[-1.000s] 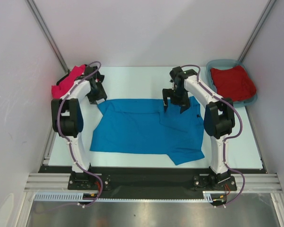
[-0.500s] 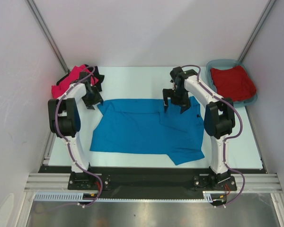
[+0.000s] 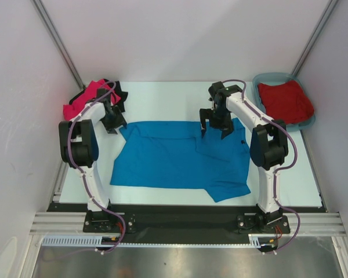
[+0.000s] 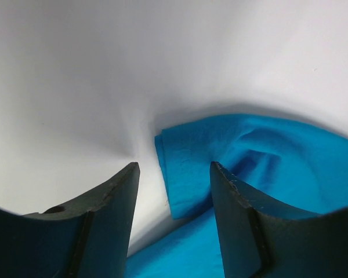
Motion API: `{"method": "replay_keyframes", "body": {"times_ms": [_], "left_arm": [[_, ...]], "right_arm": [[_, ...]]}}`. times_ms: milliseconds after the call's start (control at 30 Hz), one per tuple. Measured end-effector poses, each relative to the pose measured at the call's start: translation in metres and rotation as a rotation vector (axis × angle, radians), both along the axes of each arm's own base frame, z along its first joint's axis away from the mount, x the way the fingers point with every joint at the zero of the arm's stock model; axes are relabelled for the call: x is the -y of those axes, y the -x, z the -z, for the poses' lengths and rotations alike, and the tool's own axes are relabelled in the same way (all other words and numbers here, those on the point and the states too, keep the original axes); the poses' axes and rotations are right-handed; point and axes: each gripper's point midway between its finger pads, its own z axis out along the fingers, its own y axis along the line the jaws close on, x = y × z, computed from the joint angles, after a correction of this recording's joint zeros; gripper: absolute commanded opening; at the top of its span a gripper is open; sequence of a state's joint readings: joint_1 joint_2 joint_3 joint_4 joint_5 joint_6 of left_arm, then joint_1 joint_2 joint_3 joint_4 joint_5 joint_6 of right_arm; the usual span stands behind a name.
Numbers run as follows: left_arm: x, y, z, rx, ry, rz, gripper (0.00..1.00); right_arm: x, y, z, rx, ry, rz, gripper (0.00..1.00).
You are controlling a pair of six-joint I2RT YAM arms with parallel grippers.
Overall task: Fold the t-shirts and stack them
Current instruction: Flatten the tshirt out
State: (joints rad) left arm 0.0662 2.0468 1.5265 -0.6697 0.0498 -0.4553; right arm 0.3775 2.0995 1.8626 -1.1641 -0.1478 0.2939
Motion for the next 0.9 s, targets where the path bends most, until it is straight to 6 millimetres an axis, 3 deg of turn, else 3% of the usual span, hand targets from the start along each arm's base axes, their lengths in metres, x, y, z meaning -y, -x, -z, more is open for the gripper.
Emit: {"method": "replay_keyframes", "body": {"times_ms": [233,400,533,567,667,900], "left_arm": [[0.004,-0.001,0.011,-0.016,0.025,0.008,0.53],[0.006,-0.004,0.012,-0.010,0.038,0.007,0.44],[0.007,-0.010,0.013,-0.005,0.045,0.008,0.23],[0.008,-0.011,0.013,-0.004,0.047,0.009,0.13],[0.010,-0.017,0.013,0.001,0.059,0.017,0.00],[0.009,-0.039,0.006,0.035,0.052,0.056,0.00]], "right_arm": [[0.000,0.000,0.000,0.000,0.000,0.000,0.98],[0.000,0.000,0.000,0.000,0.000,0.000,0.98],[0.000,0.000,0.000,-0.001,0.001,0.000,0.98],[0.000,0.000,0.000,-0.001,0.001,0.000,0.98],[0.000,0.000,0.000,-0.001,0.001,0.000,0.98],[0.001,0.000,0.000,-0.001,0.001,0.002,0.98]]}}
